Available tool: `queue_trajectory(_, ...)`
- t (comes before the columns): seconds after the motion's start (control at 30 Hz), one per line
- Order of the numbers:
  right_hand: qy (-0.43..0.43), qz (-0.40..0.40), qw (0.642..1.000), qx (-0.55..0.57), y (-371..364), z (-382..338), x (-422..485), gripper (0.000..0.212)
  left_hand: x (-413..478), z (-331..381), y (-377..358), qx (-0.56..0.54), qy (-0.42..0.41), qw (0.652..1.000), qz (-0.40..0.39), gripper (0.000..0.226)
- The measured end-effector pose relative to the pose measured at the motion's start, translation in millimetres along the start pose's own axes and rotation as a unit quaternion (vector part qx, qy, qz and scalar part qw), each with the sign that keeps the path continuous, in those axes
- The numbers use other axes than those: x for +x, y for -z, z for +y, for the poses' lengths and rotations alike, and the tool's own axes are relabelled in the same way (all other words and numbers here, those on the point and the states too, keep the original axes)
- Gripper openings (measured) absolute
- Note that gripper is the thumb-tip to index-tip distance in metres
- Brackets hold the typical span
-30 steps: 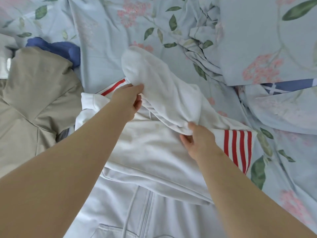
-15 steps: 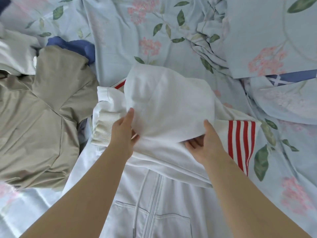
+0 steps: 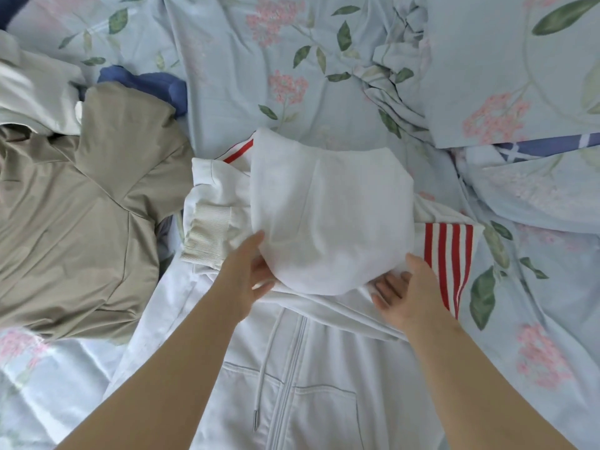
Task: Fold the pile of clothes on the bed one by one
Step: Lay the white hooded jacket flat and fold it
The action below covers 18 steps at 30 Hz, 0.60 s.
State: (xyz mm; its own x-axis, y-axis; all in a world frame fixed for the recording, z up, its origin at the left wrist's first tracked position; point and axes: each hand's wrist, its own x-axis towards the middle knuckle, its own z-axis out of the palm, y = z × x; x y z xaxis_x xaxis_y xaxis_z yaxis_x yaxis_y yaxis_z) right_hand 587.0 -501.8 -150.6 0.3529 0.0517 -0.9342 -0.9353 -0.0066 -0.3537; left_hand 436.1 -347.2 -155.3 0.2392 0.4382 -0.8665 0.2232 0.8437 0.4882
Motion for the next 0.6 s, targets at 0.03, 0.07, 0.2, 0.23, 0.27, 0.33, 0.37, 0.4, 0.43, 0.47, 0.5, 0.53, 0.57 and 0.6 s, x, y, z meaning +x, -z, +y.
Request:
queue_trajectory(0.03,0.013,-0.004,1.0,-0.025,-3.9,1.7,0.2,0.043,5.8,-2.8,-5.4,0.011,-0.022,1.0,0.016,0.034)
queue_trajectory(0.07,0.025,-0.016,0.999,-0.041,-9.5,3.2,0.7,0.044,10.6,-5.9,-12.1,0.042,-0.047,0.997,0.034,0.043)
queue_trajectory(0.2,0.037,-0.049,0.998,-0.011,-33.3,0.8,1.6,0.034,7.8,-0.4,-33.7,0.088,-0.097,0.991,0.031,0.009)
queue_trajectory(0.23,0.046,-0.085,0.994,0.044,-35.5,-5.2,-2.4,0.03,0.8,5.0,-33.3,0.039,-0.093,0.995,-0.025,0.011)
queue_trajectory(0.27,0.058,-0.142,0.982,0.113,-33.6,-11.1,-7.7,0.029,-7.9,10.2,-30.5,-0.021,-0.088,0.991,-0.094,0.014)
queue_trajectory(0.33,0.072,-0.236,0.95,0.19,-18.6,-15.5,-14.6,0.034,-20.0,11.7,-17.8,-0.079,-0.059,0.977,-0.191,0.019)
queue_trajectory(0.37,0.061,-0.229,0.956,0.173,-8.0,-11.3,-14.0,0.039,-22.7,6.5,-9.6,-0.053,-0.032,0.976,-0.209,0.022)
queue_trajectory(0.4,0.04,-0.196,0.97,0.135,2.4,-5.3,-14.0,0.046,-26.0,-1.8,-2.5,0.008,-0.007,0.978,-0.208,0.024)
queue_trajectory(0.43,0.017,-0.139,0.986,0.087,13.0,1.4,-10.8,0.049,-23.8,-11.5,3.9,0.08,0.016,0.98,-0.184,0.025)
queue_trajectory(0.47,-0.006,-0.087,0.995,0.053,21.7,7.6,-8.9,0.044,-19.1,-20.2,9.2,0.133,0.028,0.98,-0.143,0.025)
queue_trajectory(0.5,-0.013,-0.052,0.998,0.031,28.0,12.5,-7.0,0.033,-11.9,-27.1,12.5,0.13,0.035,0.986,-0.101,0.023)
queue_trajectory(0.53,-0.01,-0.035,0.999,0.014,28.7,15.1,-7.0,0.021,-8.3,-28.8,12.5,0.092,0.024,0.993,-0.064,0.022)
queue_trajectory(0.57,0.003,-0.029,1.0,-0.003,26.1,15.4,-6.2,0.013,-4.7,-29.8,10.1,0.038,0.01,0.999,-0.032,0.024)
queue_trajectory(0.6,0.014,-0.029,0.999,-0.017,22.0,14.9,-3.6,0.016,0.3,-29.8,6.6,0.011,-0.014,1.0,-0.005,0.029)
